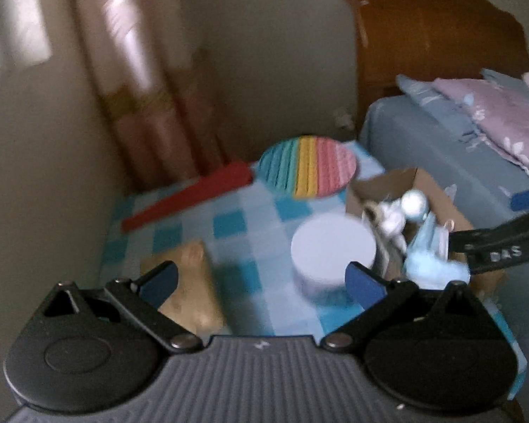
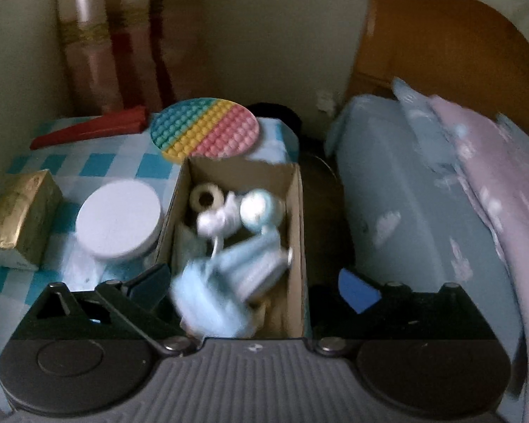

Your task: Organize soft objects

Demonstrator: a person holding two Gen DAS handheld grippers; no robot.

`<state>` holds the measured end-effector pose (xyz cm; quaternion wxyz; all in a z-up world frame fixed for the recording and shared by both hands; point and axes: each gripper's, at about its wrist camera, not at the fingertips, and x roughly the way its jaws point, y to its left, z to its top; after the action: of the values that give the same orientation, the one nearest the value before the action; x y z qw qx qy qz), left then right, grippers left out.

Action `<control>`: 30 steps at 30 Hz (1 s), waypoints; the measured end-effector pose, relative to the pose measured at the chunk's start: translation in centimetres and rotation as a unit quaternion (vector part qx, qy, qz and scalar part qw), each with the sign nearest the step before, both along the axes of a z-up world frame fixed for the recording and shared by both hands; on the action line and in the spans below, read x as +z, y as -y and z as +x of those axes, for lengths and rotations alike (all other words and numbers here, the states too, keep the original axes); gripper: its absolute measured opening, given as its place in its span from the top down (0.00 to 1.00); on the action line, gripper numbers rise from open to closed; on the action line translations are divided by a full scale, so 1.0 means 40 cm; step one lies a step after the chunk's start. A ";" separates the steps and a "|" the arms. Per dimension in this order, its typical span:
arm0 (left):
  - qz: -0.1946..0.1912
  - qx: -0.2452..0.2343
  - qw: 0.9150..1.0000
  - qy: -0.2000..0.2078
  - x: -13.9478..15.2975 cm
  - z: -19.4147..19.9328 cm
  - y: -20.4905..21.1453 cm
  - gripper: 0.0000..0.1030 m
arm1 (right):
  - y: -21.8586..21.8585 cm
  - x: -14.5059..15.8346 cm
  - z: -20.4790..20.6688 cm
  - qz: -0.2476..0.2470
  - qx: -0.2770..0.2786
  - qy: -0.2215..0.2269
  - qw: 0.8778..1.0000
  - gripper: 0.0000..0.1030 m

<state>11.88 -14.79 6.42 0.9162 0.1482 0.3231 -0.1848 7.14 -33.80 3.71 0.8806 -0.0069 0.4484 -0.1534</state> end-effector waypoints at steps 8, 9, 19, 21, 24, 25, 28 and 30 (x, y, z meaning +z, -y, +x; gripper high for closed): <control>-0.011 0.042 0.996 -0.072 -0.099 -0.092 -0.059 0.02 | -0.118 -0.039 -0.128 0.011 -0.031 -0.011 0.999 0.00; -0.006 0.042 0.996 -0.075 -0.107 -0.099 -0.057 0.02 | -0.129 -0.041 -0.131 0.004 -0.031 -0.013 0.999 0.00; 0.022 0.043 0.997 -0.067 -0.121 -0.128 -0.050 0.02 | -0.147 -0.048 -0.143 0.008 -0.033 -0.014 0.999 0.00; 0.019 0.044 0.996 -0.071 -0.121 -0.124 -0.049 0.02 | -0.145 -0.048 -0.140 0.010 -0.029 -0.014 0.999 0.00; 0.018 0.047 0.996 -0.071 -0.123 -0.117 -0.046 0.02 | -0.144 -0.049 -0.135 0.012 -0.026 -0.013 1.000 0.00; 0.019 0.047 0.996 -0.072 -0.124 -0.114 -0.044 0.02 | -0.143 -0.051 -0.133 0.012 -0.025 -0.013 1.000 0.00; 0.020 0.049 0.996 -0.074 -0.128 -0.105 -0.041 0.02 | -0.142 -0.052 -0.129 0.016 -0.026 -0.013 0.999 0.00; 0.021 0.050 0.996 -0.076 -0.129 -0.102 -0.040 0.02 | -0.142 -0.053 -0.127 0.017 -0.026 -0.013 0.999 0.00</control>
<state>7.80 -13.18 1.28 0.8940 0.1363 0.4023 -0.1428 2.05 -28.13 1.61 0.8706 0.0178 0.4619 -0.1683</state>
